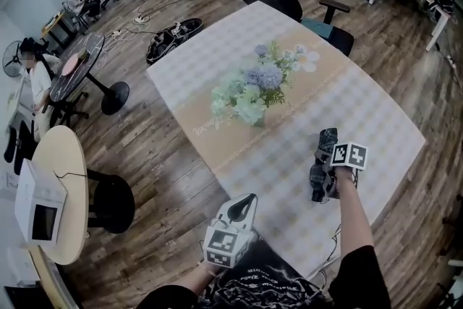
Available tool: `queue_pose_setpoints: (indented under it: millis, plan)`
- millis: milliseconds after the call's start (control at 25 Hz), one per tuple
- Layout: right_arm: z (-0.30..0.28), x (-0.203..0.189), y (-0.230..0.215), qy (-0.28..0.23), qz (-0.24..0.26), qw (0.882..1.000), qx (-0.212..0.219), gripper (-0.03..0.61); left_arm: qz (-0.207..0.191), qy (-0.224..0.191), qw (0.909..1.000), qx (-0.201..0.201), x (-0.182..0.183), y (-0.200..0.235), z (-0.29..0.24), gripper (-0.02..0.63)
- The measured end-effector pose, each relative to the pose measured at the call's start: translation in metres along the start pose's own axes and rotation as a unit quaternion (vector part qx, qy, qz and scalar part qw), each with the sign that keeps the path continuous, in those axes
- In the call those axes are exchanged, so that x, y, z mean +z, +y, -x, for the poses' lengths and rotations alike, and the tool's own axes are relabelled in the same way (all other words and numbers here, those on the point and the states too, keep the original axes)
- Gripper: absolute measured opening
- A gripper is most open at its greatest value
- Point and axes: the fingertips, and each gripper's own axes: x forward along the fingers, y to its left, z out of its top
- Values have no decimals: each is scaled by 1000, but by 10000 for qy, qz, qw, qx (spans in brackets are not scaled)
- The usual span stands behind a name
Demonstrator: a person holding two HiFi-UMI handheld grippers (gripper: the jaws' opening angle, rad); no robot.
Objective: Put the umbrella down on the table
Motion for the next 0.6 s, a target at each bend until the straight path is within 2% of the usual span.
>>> queue_pose_setpoints:
  millis: [200,440,520,600]
  plan:
    - [-11,-3,-6,96,-6,9999,-75,207,35,38,10000,61,-1,3,-1,18]
    - [-12,-3,-6,-55,109,9999,-26,232,211,58,9997,73,-1,4,0,18]
    - [-11,-4,-2,-78,83,9999,51,261,171,12,9998,70,-1,3,3,18]
    - [-7,-3,2,-178,-49,9996,224,339,163,-64,9998,49,3,1,6,18]
